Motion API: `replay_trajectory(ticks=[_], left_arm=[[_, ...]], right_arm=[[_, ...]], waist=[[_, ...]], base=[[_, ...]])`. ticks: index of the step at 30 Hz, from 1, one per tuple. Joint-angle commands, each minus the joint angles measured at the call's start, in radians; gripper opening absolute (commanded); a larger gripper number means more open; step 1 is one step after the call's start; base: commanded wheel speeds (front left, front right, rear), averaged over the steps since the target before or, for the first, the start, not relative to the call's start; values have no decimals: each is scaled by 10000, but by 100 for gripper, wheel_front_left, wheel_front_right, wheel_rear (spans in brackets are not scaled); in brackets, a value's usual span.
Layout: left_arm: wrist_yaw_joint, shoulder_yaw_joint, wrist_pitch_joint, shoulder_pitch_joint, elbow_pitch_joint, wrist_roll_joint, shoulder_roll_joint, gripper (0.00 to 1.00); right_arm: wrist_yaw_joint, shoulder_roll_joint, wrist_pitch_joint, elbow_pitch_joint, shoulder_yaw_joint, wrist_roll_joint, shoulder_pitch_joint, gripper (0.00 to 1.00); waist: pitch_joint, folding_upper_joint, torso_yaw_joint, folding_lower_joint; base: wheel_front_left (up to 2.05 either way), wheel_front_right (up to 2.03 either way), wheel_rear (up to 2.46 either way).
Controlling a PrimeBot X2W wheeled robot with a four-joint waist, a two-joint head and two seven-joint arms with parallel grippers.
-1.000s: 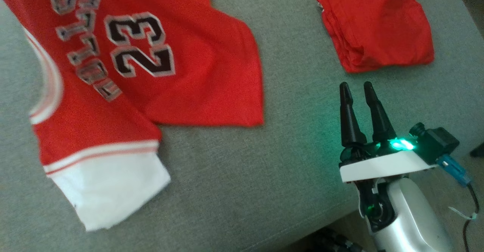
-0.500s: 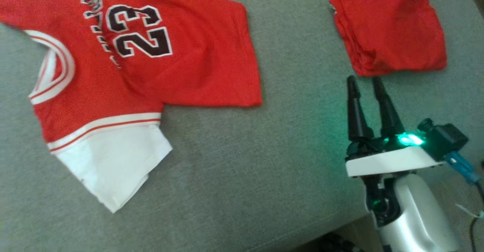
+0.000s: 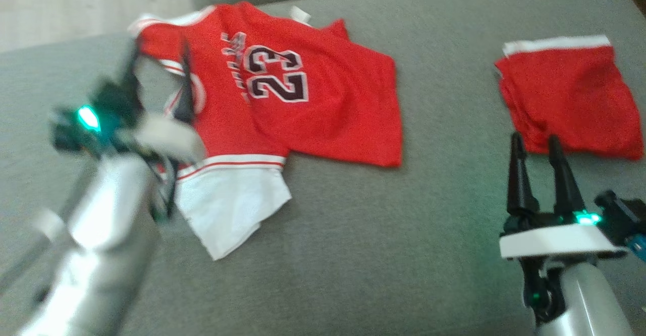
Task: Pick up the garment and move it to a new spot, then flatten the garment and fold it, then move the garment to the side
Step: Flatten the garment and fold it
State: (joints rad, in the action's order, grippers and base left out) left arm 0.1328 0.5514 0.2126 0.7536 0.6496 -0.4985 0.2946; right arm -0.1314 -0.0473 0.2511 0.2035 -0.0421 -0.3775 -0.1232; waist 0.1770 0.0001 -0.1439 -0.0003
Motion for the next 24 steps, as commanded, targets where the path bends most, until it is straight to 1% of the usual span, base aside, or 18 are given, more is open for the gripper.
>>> replay_trajectory(ticks=[1,2,7,11,14,16,20,24], left_arm=[[132,-207,74,-146,-512,-39,194,100],[214,-165,103,-599,-791,-120,82,100],[929,-167,309,-2674,-2103,-304,-144,100],[1449,-170,405,-4158,-3017,-380,-328,100],[1710,-175,429,-4974,-3485,-505,-474,100],[1796,-95,430,-5207,-3599,-452,-461,100],[1757,10,202,-5259,-3569,-498,-407,100],[1655,76,-420,-5097,-3285,-712,-362,100]], right_arm=[[7,-29,107,-290,-76,86,3,100],[7,-29,107,-288,20,118,103,100],[7,-29,107,-294,237,203,589,100],[7,-29,107,-328,292,91,896,100],[7,-29,107,-357,284,-45,1040,100],[7,-29,107,-398,270,-100,1082,100],[7,-29,107,-396,79,-82,1089,100],[7,-29,107,-465,-18,-61,943,100]], waist=[[-746,-1,787,3],[-861,-1,922,3],[-1334,-1,1345,3],[-1576,-1,1465,3],[-1652,-1,1477,3],[-1636,-1,1482,3],[-1603,-1,1383,3],[-1350,-1,1110,3]], base=[[0,0,0],[0,0,0],[0,0,0],[0,0,0],[0,0,0],[0,0,0],[0,0,0],[0,0,0]])
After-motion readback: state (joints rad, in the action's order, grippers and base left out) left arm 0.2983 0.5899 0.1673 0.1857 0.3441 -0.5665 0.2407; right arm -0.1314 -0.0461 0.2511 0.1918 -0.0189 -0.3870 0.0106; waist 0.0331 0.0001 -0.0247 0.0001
